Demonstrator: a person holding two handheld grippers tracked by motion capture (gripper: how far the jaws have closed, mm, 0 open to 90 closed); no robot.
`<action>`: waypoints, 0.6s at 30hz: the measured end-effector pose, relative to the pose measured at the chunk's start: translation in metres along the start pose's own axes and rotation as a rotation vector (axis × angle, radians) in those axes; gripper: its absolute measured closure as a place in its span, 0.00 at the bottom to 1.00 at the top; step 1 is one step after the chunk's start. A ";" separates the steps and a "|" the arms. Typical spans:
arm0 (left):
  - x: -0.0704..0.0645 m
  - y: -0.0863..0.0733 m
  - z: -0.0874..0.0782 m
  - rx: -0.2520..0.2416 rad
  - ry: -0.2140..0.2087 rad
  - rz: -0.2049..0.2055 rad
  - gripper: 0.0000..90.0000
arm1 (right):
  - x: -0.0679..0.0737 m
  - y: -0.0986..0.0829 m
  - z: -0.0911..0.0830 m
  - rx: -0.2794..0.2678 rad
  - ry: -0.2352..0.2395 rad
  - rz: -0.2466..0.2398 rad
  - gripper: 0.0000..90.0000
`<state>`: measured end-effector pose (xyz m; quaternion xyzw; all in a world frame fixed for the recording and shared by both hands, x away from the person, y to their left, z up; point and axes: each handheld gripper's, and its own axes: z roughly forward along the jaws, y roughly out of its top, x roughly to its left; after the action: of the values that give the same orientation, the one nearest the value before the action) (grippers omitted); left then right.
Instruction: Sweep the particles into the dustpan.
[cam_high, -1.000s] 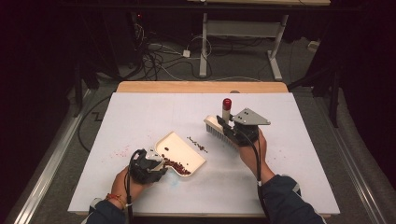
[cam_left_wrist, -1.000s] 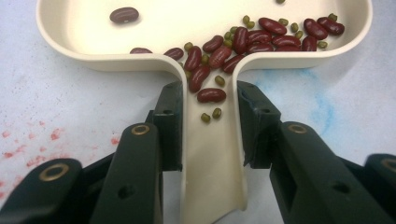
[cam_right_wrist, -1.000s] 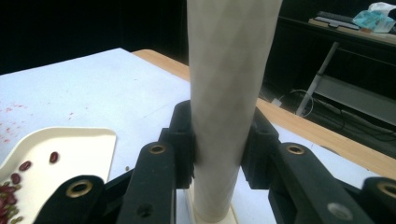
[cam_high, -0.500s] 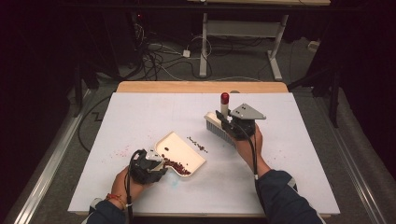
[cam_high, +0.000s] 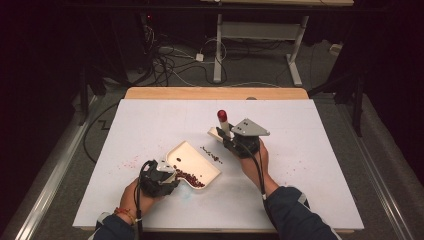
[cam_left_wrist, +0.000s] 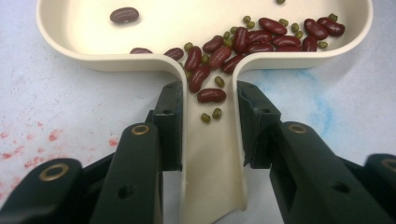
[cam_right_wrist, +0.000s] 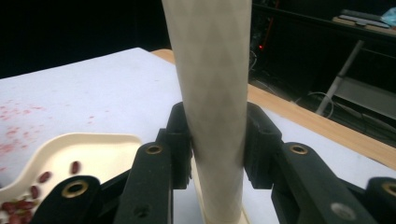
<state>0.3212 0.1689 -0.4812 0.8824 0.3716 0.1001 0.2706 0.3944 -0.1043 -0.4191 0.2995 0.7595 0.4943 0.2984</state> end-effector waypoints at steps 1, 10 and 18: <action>-0.001 0.001 0.000 -0.001 0.000 -0.007 0.70 | 0.005 0.000 0.000 -0.001 0.009 -0.006 0.76; -0.004 0.007 0.001 -0.007 0.001 0.001 0.70 | 0.035 0.001 -0.007 -0.022 0.085 -0.005 0.75; -0.005 0.009 0.001 -0.007 0.003 0.005 0.70 | 0.055 0.003 -0.015 -0.031 0.174 0.009 0.75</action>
<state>0.3231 0.1596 -0.4774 0.8821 0.3697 0.1035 0.2730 0.3479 -0.0705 -0.4196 0.2543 0.7734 0.5315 0.2337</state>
